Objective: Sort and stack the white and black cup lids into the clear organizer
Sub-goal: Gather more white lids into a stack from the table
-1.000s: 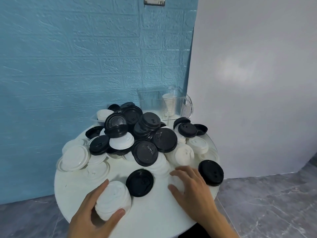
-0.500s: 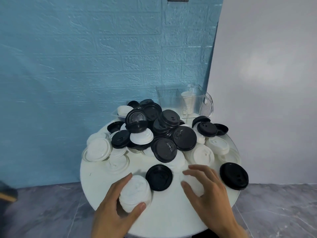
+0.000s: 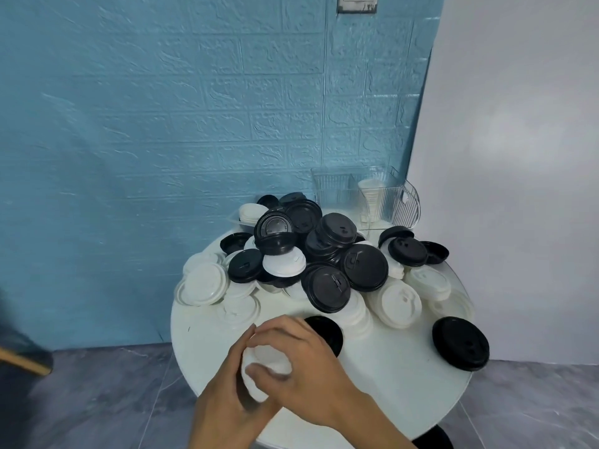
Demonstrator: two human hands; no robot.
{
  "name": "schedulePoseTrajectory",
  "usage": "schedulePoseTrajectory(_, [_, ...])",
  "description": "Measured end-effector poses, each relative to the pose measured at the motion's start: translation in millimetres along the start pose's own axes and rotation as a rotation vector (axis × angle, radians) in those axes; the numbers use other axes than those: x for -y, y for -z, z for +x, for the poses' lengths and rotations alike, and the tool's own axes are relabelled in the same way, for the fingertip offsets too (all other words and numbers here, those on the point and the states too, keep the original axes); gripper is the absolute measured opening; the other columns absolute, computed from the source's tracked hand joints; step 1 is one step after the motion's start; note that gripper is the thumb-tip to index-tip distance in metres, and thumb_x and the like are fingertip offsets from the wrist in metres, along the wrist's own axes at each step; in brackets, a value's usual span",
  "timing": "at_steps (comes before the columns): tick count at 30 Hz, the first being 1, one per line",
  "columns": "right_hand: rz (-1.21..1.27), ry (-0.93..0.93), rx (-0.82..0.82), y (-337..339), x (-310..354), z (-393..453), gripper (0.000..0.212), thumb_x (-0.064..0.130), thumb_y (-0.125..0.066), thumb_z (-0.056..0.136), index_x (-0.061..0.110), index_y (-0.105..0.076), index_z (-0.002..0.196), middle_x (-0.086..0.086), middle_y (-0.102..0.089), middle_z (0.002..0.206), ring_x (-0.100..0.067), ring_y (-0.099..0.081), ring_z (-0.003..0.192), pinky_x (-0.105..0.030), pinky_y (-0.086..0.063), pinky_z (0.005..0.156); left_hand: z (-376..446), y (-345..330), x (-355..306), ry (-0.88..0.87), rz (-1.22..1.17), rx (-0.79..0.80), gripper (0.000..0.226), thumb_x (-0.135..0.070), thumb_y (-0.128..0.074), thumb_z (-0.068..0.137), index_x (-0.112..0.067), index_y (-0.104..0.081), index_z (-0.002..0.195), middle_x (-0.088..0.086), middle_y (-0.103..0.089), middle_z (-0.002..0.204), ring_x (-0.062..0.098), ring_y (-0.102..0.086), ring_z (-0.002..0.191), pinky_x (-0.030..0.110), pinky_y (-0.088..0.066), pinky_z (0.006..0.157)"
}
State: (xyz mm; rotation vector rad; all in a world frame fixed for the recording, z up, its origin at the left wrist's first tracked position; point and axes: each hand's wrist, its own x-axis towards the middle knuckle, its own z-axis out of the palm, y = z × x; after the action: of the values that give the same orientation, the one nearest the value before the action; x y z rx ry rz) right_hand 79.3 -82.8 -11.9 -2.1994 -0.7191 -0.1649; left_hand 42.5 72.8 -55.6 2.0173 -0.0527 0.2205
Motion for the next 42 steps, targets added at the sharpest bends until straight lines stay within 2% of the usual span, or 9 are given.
schedulePoseTrajectory(4, [0.043,0.005,0.004,-5.7,-4.2,-4.2,0.033,0.050,-0.063,0.088,0.039,-0.067,0.118,0.030,-0.049,0.129,0.009,-0.041,0.127,-0.011,-0.030,0.107,3.0,0.9,5.9,0.021,0.027,0.008,0.099,-0.060,-0.076,0.046,-0.058,-0.038,0.138,-0.046,-0.054,0.131,-0.018,-0.056,0.118,0.021,-0.049,0.097])
schedulePoseTrajectory(9, [0.188,0.031,0.007,-12.8,-8.3,-9.5,0.022,0.040,-0.071,0.087,0.030,-0.073,0.107,0.025,-0.054,0.131,0.002,-0.038,0.141,-0.030,-0.037,0.113,4.9,-1.5,7.5,-0.001,0.076,0.008,0.102,-0.060,-0.067,0.050,-0.071,-0.025,0.143,-0.041,-0.056,0.133,-0.005,-0.065,0.111,0.018,-0.052,0.086])
schedulePoseTrajectory(11, [0.262,0.033,0.016,-14.6,-11.1,-11.2,0.018,0.036,-0.073,0.088,0.026,-0.074,0.103,0.023,-0.055,0.133,0.001,-0.034,0.145,-0.034,-0.036,0.116,8.4,-0.3,3.7,-0.050,0.072,0.031,0.108,-0.062,-0.072,0.052,-0.072,-0.018,0.145,-0.051,-0.048,0.132,-0.019,-0.060,0.108,0.008,-0.048,0.082])
schedulePoseTrajectory(14, [0.317,0.044,0.024,-17.1,-14.2,-14.1,0.019,0.037,-0.069,0.095,0.023,-0.075,0.106,0.023,-0.054,0.135,-0.001,-0.027,0.149,-0.033,-0.030,0.120,14.5,1.6,2.7,-0.112,0.059,0.068,0.113,-0.059,-0.078,0.059,-0.065,-0.015,0.152,-0.047,-0.049,0.134,-0.014,-0.067,0.096,0.002,-0.047,0.078])
schedulePoseTrajectory(21, [0.105,0.071,0.035,-6.5,-14.1,-12.1,0.026,0.046,-0.050,0.104,0.043,-0.069,0.122,0.027,-0.041,0.144,-0.015,-0.028,0.146,-0.025,-0.014,0.114,21.7,3.4,3.9,-0.107,0.036,0.072,0.103,-0.046,-0.083,0.066,-0.062,-0.028,0.151,-0.027,-0.065,0.129,0.001,-0.072,0.103,0.035,-0.058,0.093])
schedulePoseTrajectory(26, [0.300,-0.020,-0.073,17.5,-17.2,-18.7,0.032,0.050,-0.058,0.099,0.040,-0.067,0.127,0.018,-0.053,0.135,-0.013,-0.050,0.132,-0.033,-0.044,0.107,24.5,0.5,1.7,-0.105,0.017,0.033,0.064,-0.070,-0.079,0.070,-0.058,-0.057,0.130,-0.028,-0.065,0.128,0.000,-0.060,0.123,0.033,-0.051,0.101])
schedulePoseTrajectory(32, [-0.238,-0.245,-0.527,88.0,-57.1,-28.0,0.049,0.044,-0.075,0.084,0.034,-0.060,0.129,0.009,-0.057,0.125,-0.009,-0.052,0.116,-0.036,-0.041,0.104,24.1,-2.9,6.8,-0.090,0.033,0.011,0.066,-0.070,-0.081,0.062,-0.060,-0.058,0.123,-0.030,-0.062,0.125,-0.002,-0.057,0.121,0.017,-0.042,0.092])
schedulePoseTrajectory(37, [-0.526,-0.558,-0.327,116.3,-92.1,-35.2,0.091,0.063,-0.078,0.073,0.029,-0.039,0.148,-0.003,-0.042,0.147,-0.031,-0.039,0.133,-0.050,-0.032,0.107,25.5,-1.6,3.2,-0.070,0.018,0.010,0.067,-0.070,-0.079,0.059,-0.060,-0.058,0.123,-0.033,-0.061,0.125,-0.006,-0.055,0.120,0.014,-0.041,0.091])
schedulePoseTrajectory(42, [-0.642,-0.583,-0.201,108.6,-108.1,-30.9,0.098,0.066,-0.079,0.069,0.029,-0.037,0.149,0.000,-0.037,0.148,-0.030,-0.038,0.133,-0.046,-0.032,0.108,23.4,-1.9,0.4,-0.062,0.007,0.007,0.066,-0.071,-0.078,0.059,-0.063,-0.058,0.121,-0.033,-0.061,0.126,-0.008,-0.054,0.120,0.015,-0.041,0.090])
